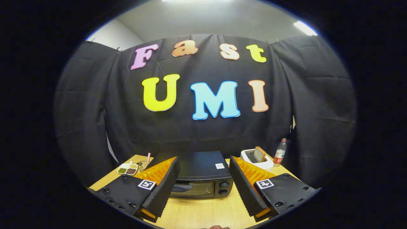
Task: Open the toaster oven, put the food inside, and close the toaster oven door.
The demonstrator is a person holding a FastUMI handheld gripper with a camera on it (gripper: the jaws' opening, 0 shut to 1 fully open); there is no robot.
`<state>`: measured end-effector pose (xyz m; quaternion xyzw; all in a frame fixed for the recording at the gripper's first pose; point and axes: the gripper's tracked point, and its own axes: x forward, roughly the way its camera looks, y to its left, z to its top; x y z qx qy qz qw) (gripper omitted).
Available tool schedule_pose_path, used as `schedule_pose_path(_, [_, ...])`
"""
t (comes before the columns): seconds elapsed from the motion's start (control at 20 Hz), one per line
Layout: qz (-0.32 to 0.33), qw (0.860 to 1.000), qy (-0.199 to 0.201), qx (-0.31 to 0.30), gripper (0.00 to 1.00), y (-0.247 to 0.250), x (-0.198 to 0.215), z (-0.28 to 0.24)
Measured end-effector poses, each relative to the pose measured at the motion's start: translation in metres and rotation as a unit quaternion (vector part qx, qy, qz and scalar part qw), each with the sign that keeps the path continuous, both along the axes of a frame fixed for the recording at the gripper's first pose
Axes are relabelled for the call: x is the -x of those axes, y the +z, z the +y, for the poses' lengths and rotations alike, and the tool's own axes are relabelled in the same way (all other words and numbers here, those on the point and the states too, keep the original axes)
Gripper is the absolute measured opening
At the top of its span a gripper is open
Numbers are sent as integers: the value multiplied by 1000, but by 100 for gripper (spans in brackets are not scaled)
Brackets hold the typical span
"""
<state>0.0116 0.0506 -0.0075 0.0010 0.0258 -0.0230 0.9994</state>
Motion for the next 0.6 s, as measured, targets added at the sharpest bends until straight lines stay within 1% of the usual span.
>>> schedule_pose_path(0.2, [-16,999,-10,47,98,12,21,-26])
schedule_pose_path(0.25, [-17,998,-13,51,98,14,27,-31])
schedule_pose_path(0.4, [-23,999,-22,37,98,19,39,-42])
schedule_pose_path(0.5, [-24,999,-27,30,98,19,37,-47])
schedule_pose_path(0.6, [-21,999,-24,26,98,19,35,-44])
